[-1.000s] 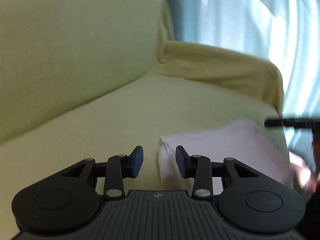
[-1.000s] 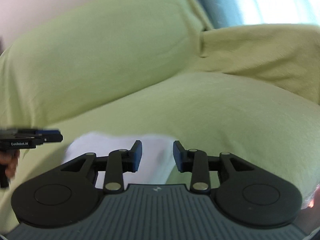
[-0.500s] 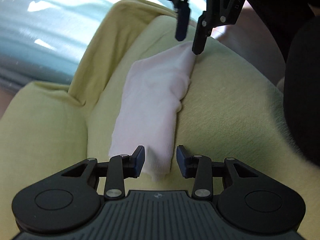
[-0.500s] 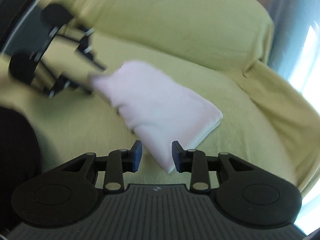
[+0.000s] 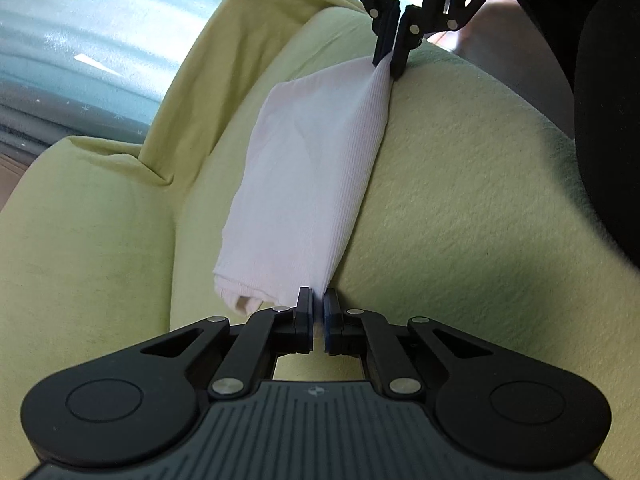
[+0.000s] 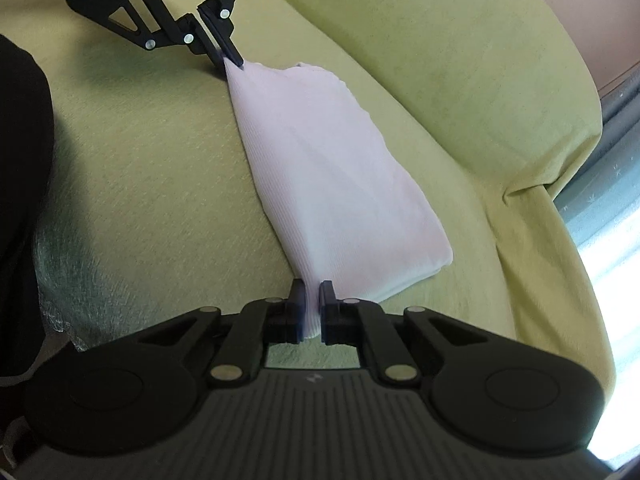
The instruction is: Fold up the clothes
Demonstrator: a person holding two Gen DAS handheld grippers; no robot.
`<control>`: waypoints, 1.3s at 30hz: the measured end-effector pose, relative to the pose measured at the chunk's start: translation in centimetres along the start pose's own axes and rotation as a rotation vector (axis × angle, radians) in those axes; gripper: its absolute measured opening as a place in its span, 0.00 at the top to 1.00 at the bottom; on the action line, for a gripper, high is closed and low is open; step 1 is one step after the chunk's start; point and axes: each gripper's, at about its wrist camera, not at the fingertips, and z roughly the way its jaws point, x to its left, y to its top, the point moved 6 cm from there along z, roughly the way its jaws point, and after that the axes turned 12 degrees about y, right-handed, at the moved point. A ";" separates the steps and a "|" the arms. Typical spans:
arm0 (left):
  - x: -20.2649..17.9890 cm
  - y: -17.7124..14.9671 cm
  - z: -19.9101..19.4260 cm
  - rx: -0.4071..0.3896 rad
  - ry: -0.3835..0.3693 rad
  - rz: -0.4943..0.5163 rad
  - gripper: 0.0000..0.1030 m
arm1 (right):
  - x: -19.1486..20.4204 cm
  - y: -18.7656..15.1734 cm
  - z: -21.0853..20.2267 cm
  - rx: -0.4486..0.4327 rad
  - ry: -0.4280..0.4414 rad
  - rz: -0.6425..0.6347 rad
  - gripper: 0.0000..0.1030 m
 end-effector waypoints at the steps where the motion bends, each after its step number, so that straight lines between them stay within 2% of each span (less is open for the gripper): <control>1: 0.1 -0.1 -0.2 0.001 -0.009 -0.006 0.94 | -0.1 -0.2 0.0 0.002 0.006 0.008 0.96; 4: 0.7 -0.8 -0.5 0.019 -0.018 -0.039 0.85 | -0.6 -0.5 -0.4 0.008 0.015 0.039 0.95; 5: 1.1 -1.2 -0.7 0.035 -0.016 -0.073 0.84 | -0.8 -0.6 -0.5 0.012 0.017 0.054 0.95; 7: 2.1 -2.1 -1.2 0.066 -0.013 -0.154 0.73 | -1.1 -0.8 -0.8 0.018 0.020 0.106 0.91; 8: 2.7 -2.3 -1.4 0.078 -0.006 -0.203 0.73 | -1.4 -0.9 -1.0 0.012 0.026 0.148 0.90; 11: 4.8 -2.6 -2.0 0.106 0.018 -0.370 0.70 | -3.3 -1.0 -2.3 -0.057 0.058 0.345 0.86; 13: 6.0 -2.3 -2.1 0.116 0.033 -0.484 0.68 | -4.6 -1.4 -3.1 -0.120 0.074 0.480 0.78; 15: 6.7 -1.5 -1.7 0.108 0.019 -0.600 0.67 | -5.6 -1.7 -3.7 -0.178 0.086 0.584 0.78; 18: 6.5 0.2 0.3 0.091 -0.004 -0.682 0.68 | -6.5 -1.8 -3.6 -0.234 0.134 0.680 0.78; 22: 5.2 1.3 3.2 0.104 -0.067 -0.768 0.69 | -6.8 -1.5 -2.2 -0.277 0.236 0.734 0.81; 26: 4.0 -0.1 3.7 0.127 -0.092 -0.818 0.69 | -7.5 -1.2 0.0 -0.297 0.302 0.762 0.81; 30: 4.7 -1.6 3.4 0.155 -0.073 -0.825 0.66 | -8.2 -2.0 1.3 -0.284 0.295 0.809 0.93; 32: 5.6 -2.6 3.9 0.184 -0.057 -0.853 0.67 | -8.5 -2.4 1.1 -0.299 0.272 0.847 0.93; 36: 7.9 -4.9 5.1 0.230 -0.026 -1.037 0.66 | -9.3 -3.1 0.3 -0.384 0.243 0.895 0.86; 38: 9.2 -5.7 6.7 0.241 -0.038 -1.163 0.61 | -9.7 -3.6 0.2 -0.416 0.242 0.928 0.83; 39: 9.6 -6.0 7.4 0.243 -0.061 -1.223 0.55 | -9.8 -3.8 0.2 -0.422 0.244 0.944 0.82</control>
